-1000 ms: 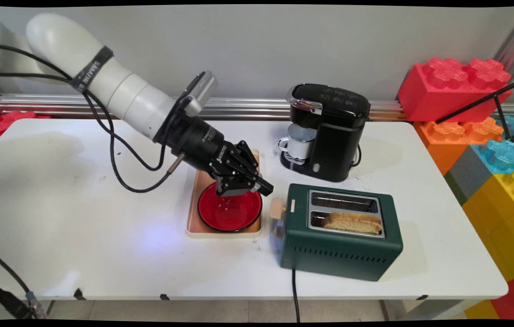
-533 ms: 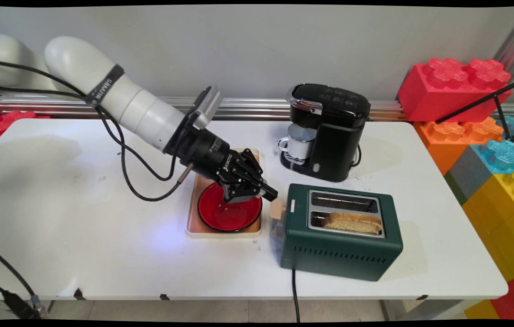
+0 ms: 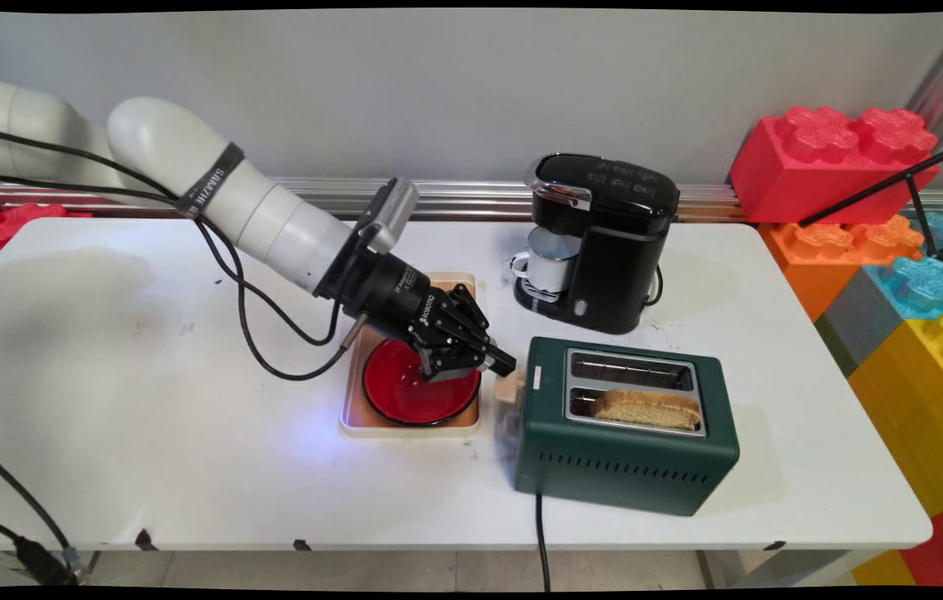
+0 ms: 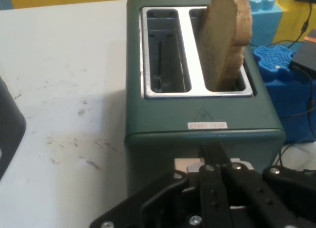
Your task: Press the toaster switch
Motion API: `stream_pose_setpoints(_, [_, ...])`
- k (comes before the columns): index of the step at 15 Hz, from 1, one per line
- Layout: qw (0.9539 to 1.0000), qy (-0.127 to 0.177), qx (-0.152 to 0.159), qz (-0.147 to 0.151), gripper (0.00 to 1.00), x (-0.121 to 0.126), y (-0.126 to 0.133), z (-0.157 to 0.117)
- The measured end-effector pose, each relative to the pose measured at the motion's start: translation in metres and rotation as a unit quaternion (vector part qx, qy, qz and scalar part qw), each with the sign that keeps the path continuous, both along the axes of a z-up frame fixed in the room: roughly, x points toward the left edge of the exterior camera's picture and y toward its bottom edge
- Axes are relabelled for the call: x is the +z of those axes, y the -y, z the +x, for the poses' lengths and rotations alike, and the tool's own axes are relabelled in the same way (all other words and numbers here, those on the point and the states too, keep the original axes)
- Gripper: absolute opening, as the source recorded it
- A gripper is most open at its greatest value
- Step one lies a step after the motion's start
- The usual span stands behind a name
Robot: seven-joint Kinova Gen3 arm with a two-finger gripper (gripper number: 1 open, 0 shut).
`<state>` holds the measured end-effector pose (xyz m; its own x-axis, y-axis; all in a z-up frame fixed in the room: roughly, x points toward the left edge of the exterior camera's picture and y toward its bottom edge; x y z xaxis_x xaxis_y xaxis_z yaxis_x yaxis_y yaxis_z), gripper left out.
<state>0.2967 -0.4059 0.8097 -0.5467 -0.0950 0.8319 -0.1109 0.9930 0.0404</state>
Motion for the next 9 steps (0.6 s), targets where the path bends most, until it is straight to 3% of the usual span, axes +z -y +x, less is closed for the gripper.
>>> stream_pose_setpoints(9, [0.9999, -0.003, 0.008, 0.006, 0.00, -0.020, 0.001, -0.005])
